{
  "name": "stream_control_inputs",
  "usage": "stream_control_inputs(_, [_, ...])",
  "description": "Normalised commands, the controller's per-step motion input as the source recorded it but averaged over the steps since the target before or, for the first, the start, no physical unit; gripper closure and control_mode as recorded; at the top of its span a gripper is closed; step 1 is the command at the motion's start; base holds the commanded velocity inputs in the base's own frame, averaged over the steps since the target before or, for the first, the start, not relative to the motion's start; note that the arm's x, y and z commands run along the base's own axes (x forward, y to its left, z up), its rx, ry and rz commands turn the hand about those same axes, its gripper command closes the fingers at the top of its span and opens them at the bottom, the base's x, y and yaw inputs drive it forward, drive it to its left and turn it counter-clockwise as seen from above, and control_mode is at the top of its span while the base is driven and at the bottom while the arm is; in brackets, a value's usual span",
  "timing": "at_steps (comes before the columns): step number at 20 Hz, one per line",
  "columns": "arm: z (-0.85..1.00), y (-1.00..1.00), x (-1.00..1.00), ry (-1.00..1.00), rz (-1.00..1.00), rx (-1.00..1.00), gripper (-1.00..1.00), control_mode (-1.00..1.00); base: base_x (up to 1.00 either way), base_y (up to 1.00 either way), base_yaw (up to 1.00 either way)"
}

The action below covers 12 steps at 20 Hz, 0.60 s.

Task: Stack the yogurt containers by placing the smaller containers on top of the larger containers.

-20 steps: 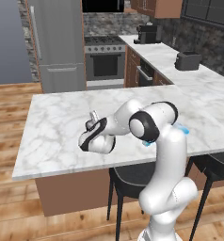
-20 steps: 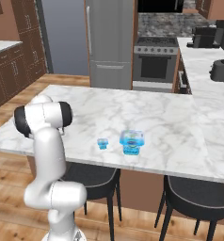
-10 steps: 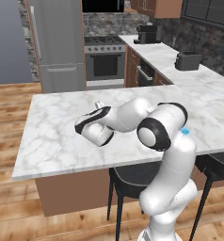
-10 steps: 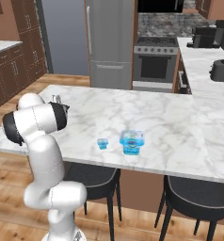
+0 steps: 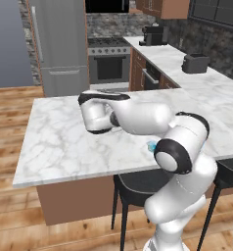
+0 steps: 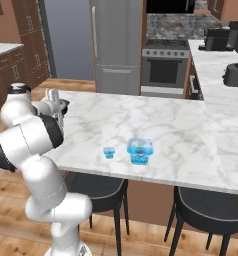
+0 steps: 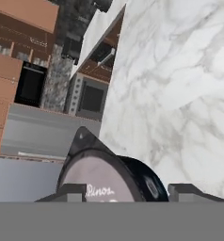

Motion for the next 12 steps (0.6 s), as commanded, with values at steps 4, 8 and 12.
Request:
stream_control_inputs(4, [1.0, 0.0, -0.6, -0.05, -0.17, 0.0, 1.0, -1.0, 0.0, 0.0, 0.0])
stream_control_inputs(8, [0.96, 0.0, -0.59, -0.06, -0.18, -0.02, 1.0, -1.0, 0.0, 0.0, 0.0])
stream_control_inputs(12, [0.84, 0.0, -0.61, -0.08, -0.16, -0.05, 1.0, -1.0, 0.0, 0.0, 0.0])
